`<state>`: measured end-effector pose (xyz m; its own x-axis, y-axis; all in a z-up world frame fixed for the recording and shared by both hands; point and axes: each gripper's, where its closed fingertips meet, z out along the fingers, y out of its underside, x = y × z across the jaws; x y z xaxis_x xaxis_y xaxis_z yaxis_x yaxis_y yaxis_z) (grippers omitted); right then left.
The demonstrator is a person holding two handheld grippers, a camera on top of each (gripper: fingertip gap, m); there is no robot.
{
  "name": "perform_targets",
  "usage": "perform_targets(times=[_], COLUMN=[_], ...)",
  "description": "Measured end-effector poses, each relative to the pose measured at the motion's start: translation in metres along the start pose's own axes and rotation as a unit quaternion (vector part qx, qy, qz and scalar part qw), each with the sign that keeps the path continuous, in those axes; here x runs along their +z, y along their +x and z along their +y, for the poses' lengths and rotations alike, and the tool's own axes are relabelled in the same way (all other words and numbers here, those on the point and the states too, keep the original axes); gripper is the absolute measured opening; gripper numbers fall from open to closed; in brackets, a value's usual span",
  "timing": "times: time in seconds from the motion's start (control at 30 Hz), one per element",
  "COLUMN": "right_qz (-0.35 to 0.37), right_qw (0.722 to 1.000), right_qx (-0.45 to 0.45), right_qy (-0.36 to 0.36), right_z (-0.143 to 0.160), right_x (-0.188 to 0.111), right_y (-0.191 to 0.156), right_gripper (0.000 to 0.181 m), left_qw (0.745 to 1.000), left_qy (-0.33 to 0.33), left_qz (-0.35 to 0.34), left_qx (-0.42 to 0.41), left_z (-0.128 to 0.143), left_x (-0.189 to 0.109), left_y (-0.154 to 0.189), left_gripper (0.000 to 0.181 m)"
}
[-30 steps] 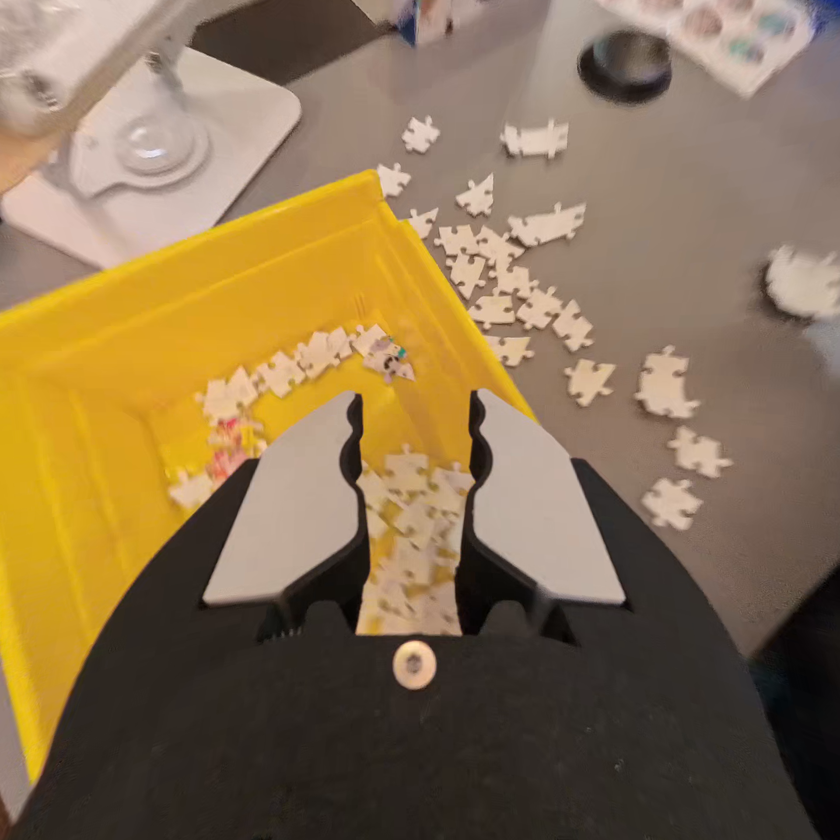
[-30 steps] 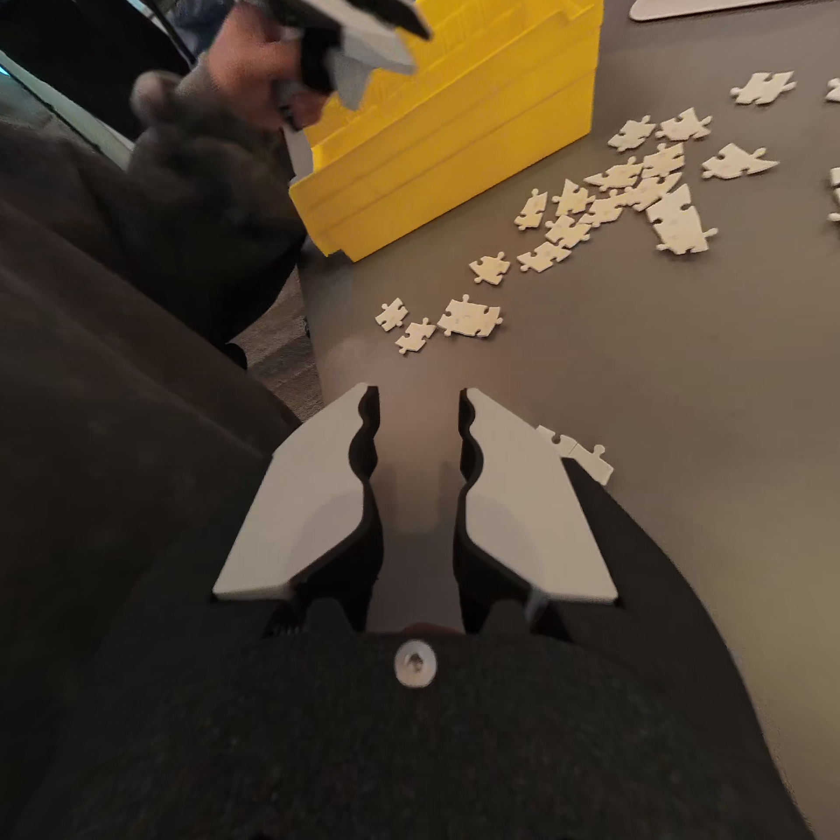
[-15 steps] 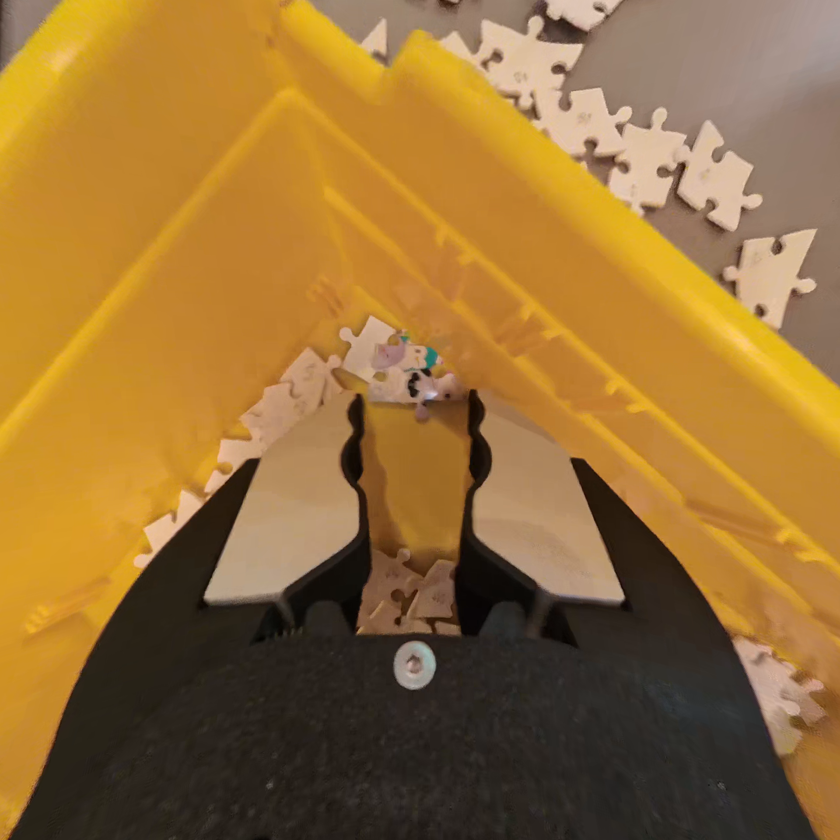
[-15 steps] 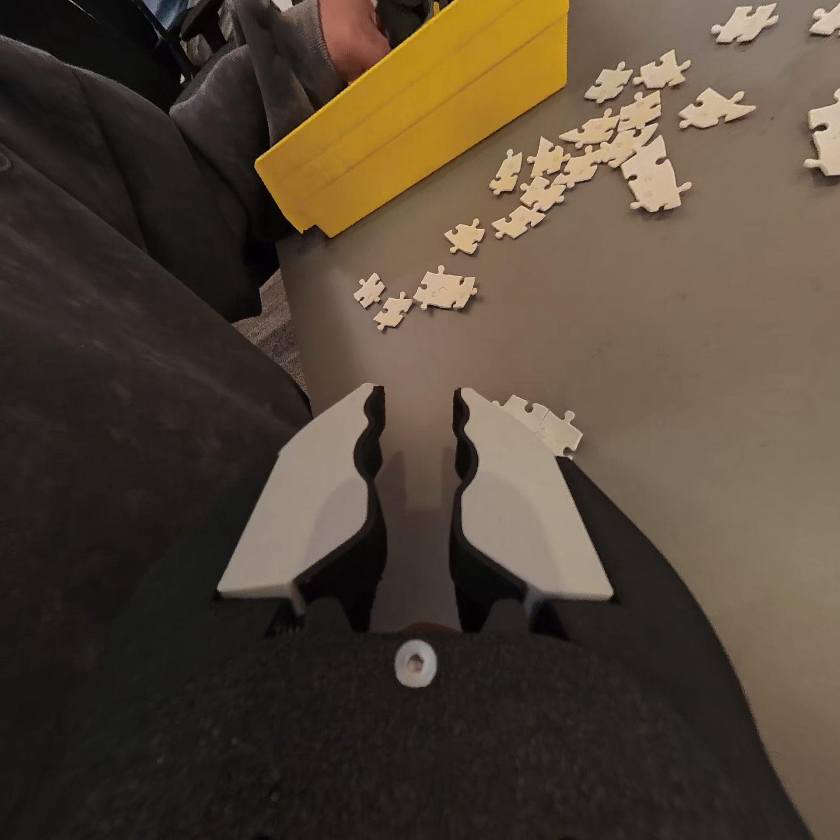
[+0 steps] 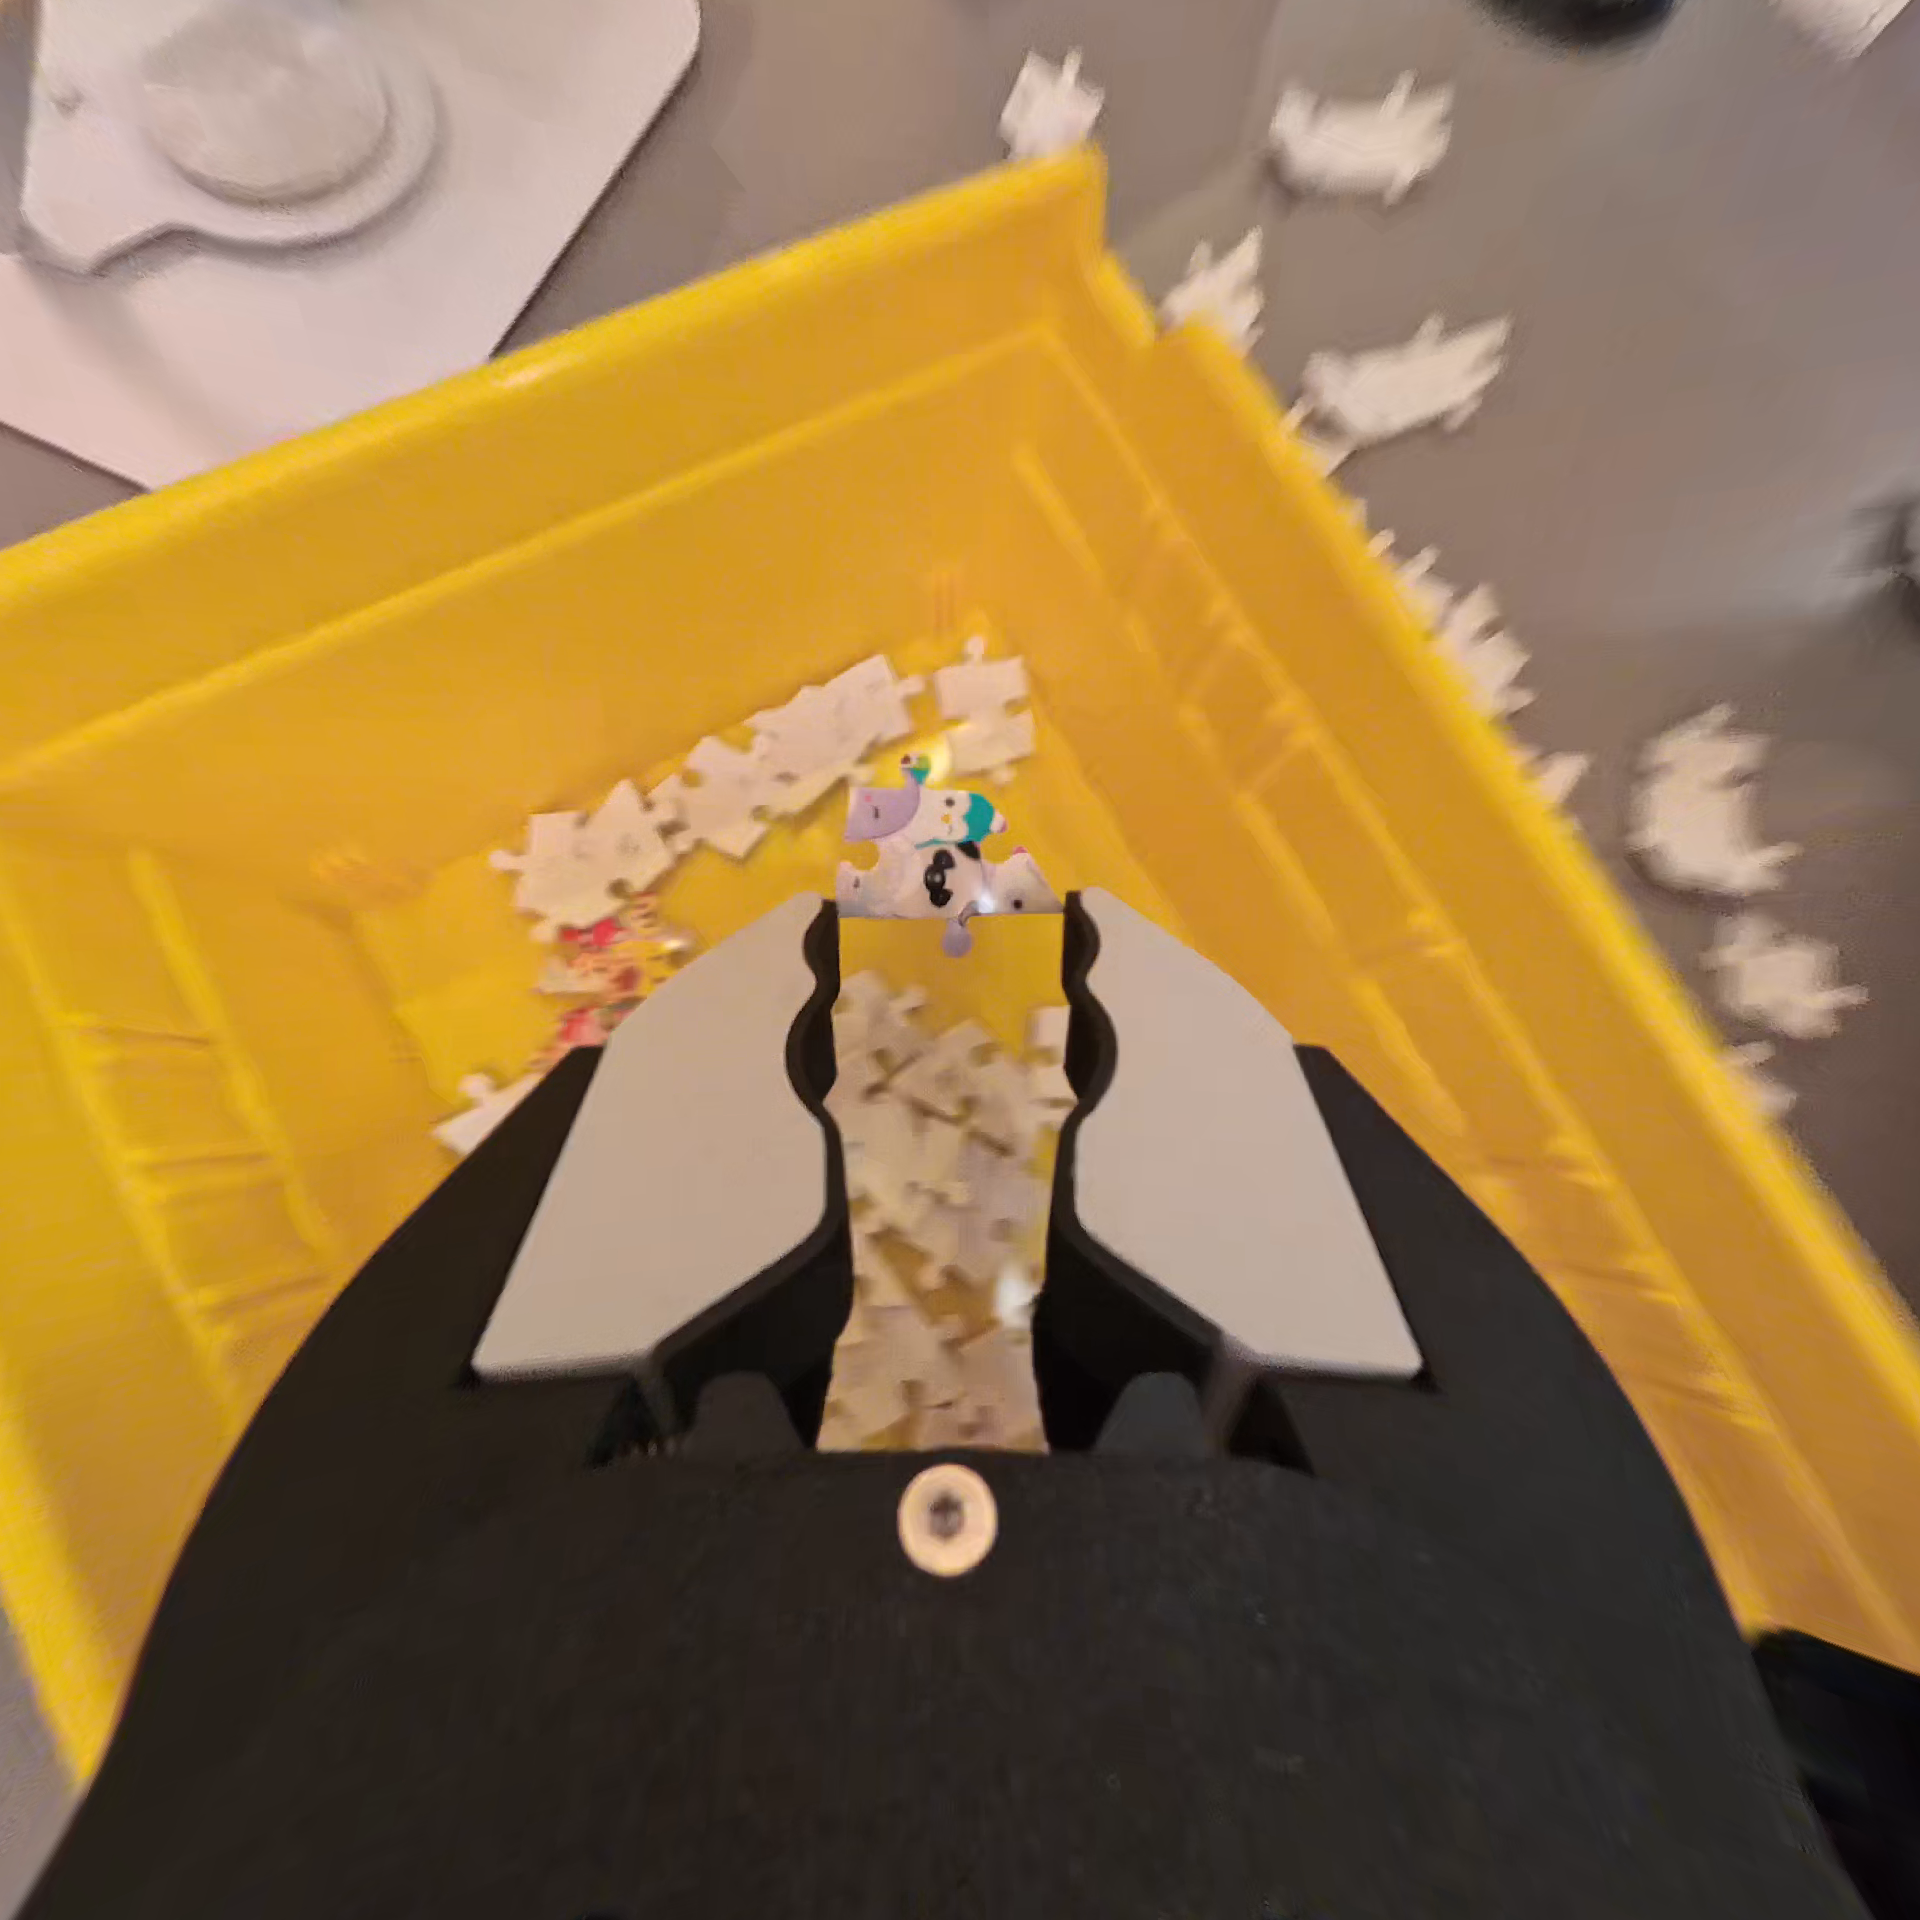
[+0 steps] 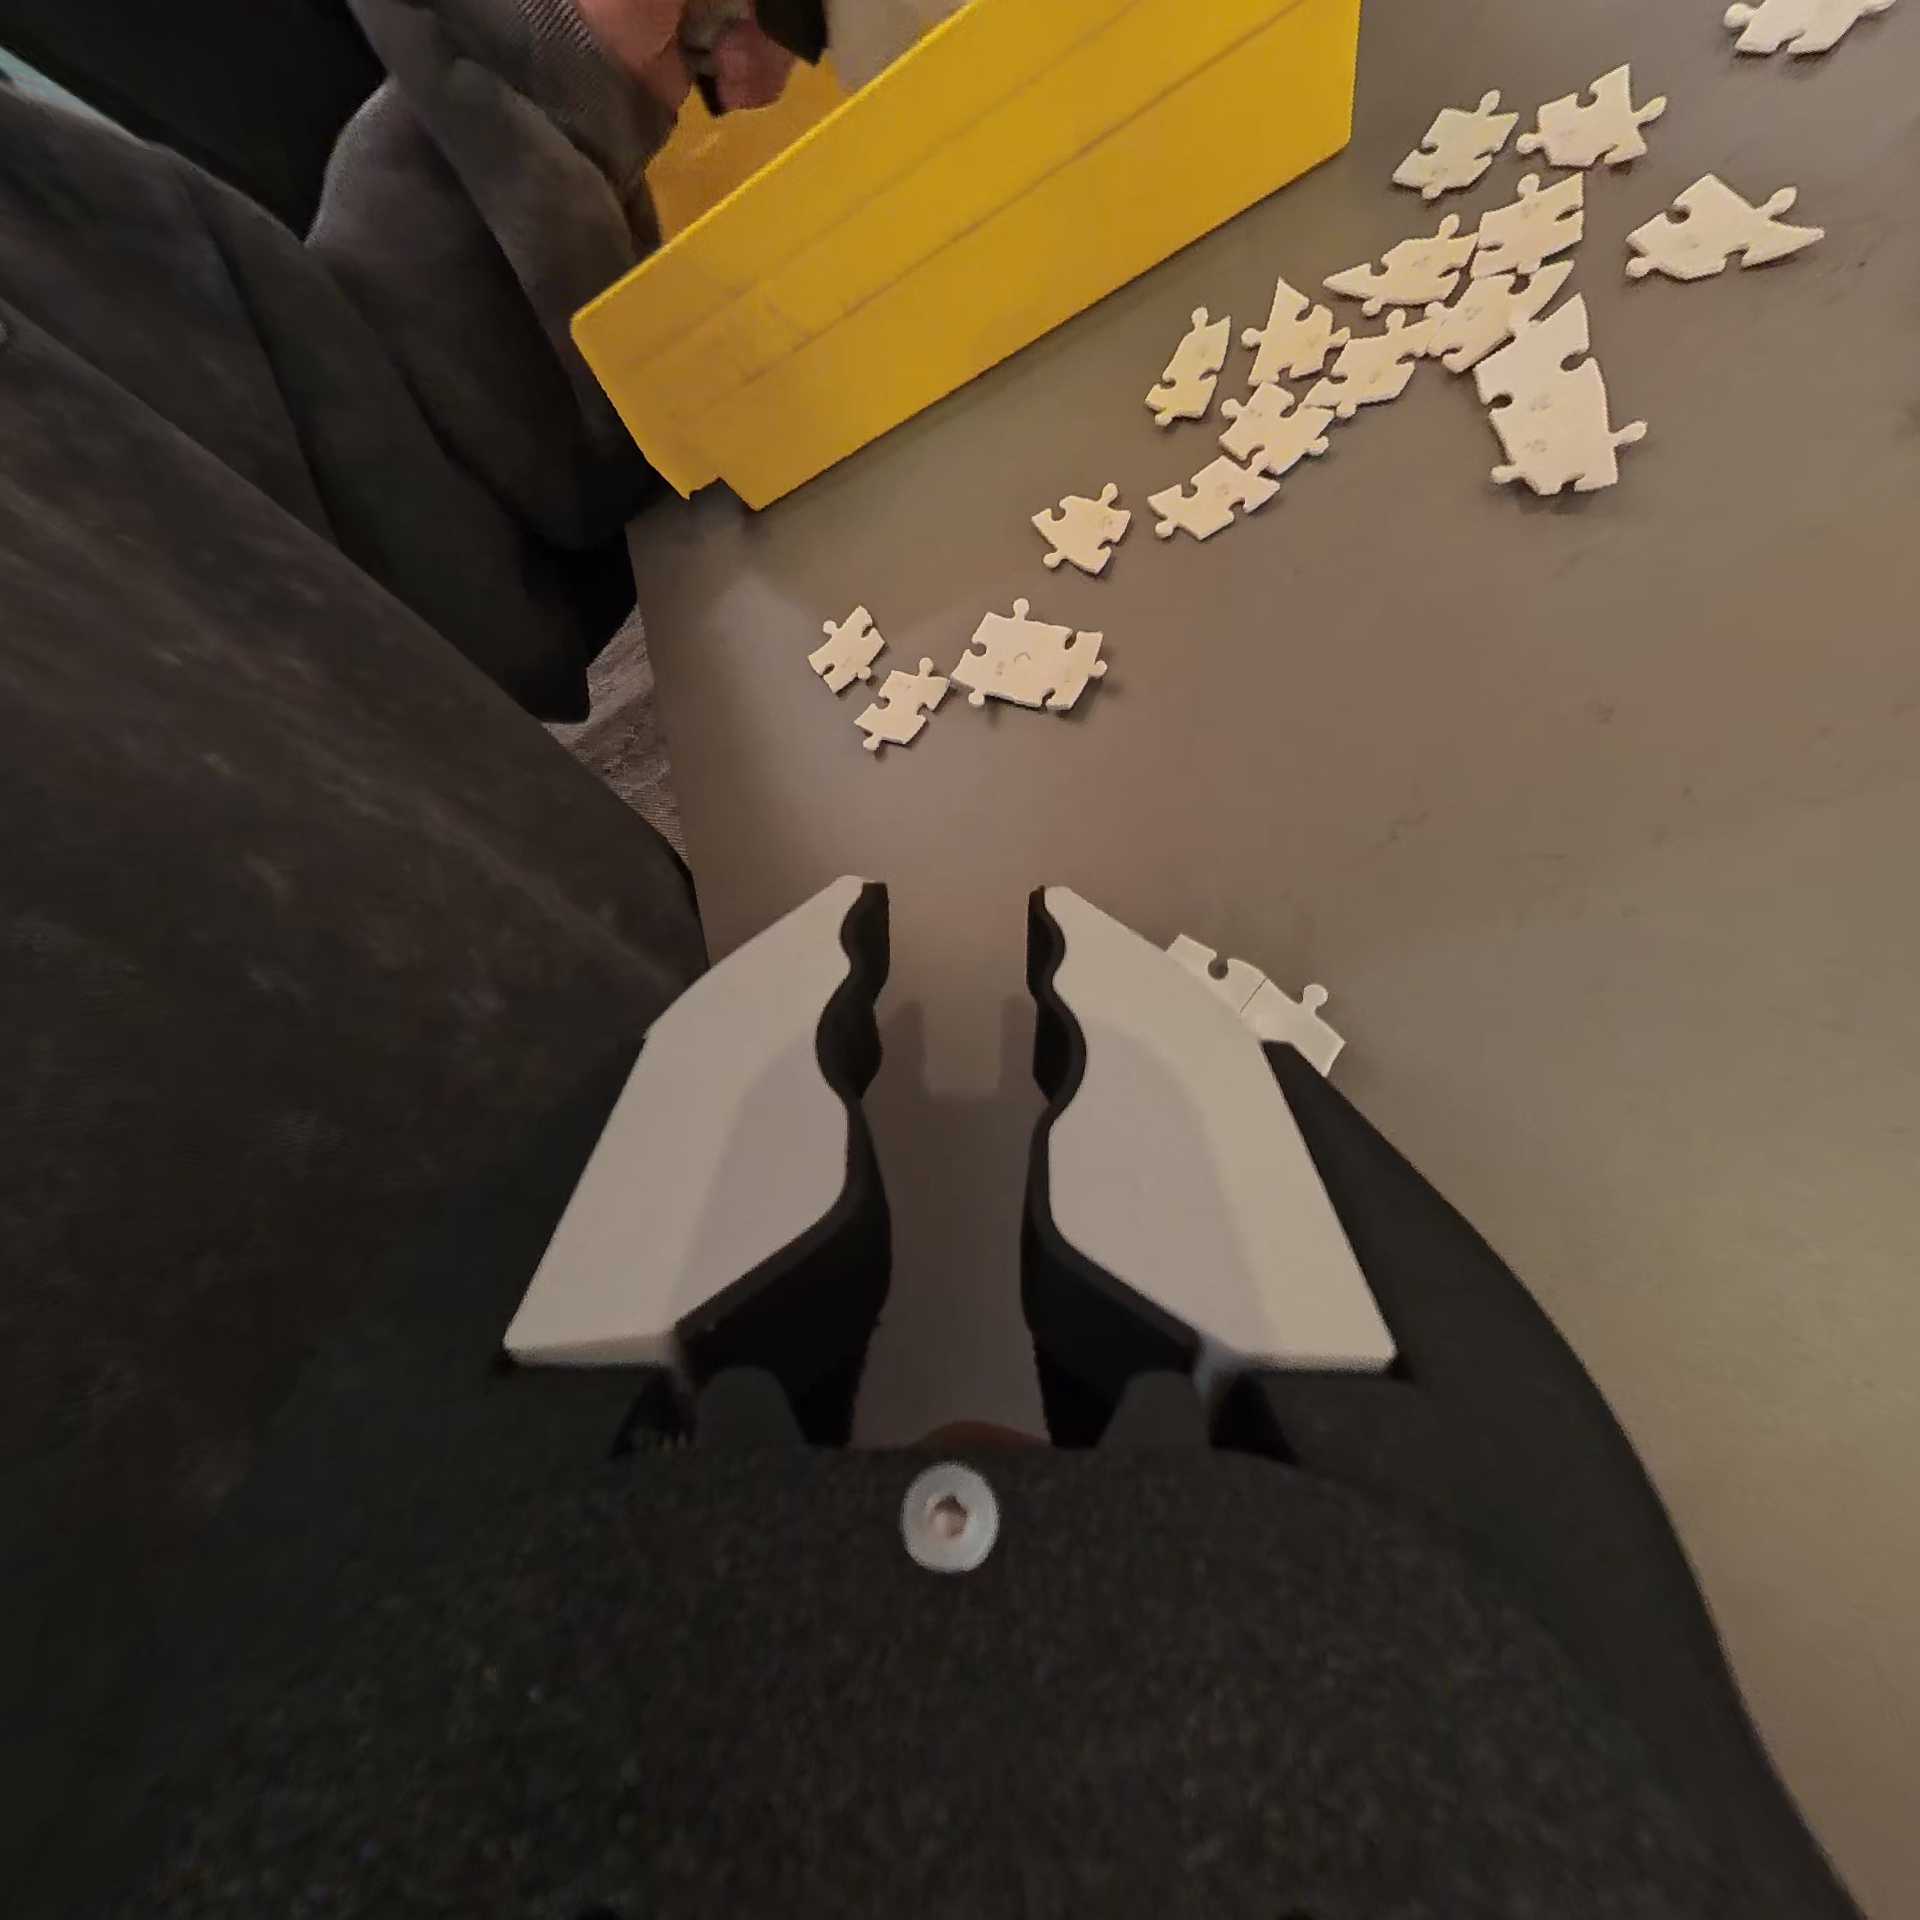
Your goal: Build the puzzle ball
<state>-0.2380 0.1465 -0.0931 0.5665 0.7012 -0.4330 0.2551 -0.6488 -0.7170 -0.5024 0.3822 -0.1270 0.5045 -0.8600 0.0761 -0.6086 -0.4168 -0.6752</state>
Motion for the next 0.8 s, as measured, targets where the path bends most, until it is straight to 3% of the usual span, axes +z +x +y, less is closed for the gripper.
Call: perform_targets(times=[0.1,0.17,0.23,0.27,0.43,0.6,0.8], right_qz=[-0.002,-0.006,-0.013,-0.019,-0.069,-0.087,-0.118], right_qw=[1.0,0.998,0.995,0.992,0.972,0.942,0.94], right_qx=[-0.015,-0.047,-0.086,-0.107,-0.197,-0.297,-0.296], right_qy=[0.014,0.029,0.048,0.059,0.105,0.127,0.125], right_z=[-0.01,-0.026,-0.048,-0.06,-0.123,-0.167,-0.177], right_x=[0.002,0.004,0.007,0.009,0.017,0.024,0.022], right_y=[0.0,-0.004,-0.01,-0.015,-0.051,-0.089,-0.098], right_gripper=[0.025,0.025,0.026,0.026,0.026,0.025,0.024], left_qw=[0.976,0.915,0.831,0.799,0.713,0.683,0.671], left_qy=[0.133,0.224,0.282,0.293,0.286,0.261,0.233], left_qz=[0.136,0.281,0.419,0.469,0.58,0.619,0.644], left_qx=[-0.105,-0.183,-0.233,-0.238,-0.273,-0.288,-0.283], left_z=[-0.032,-0.058,-0.076,-0.081,-0.101,-0.115,-0.125], left_x=[-0.031,-0.064,-0.098,-0.11,-0.129,-0.127,-0.126], left_y=[0.035,0.064,0.086,0.097,0.139,0.179,0.229], left_gripper=[0.04,0.04,0.04,0.04,0.04,0.04,0.04])
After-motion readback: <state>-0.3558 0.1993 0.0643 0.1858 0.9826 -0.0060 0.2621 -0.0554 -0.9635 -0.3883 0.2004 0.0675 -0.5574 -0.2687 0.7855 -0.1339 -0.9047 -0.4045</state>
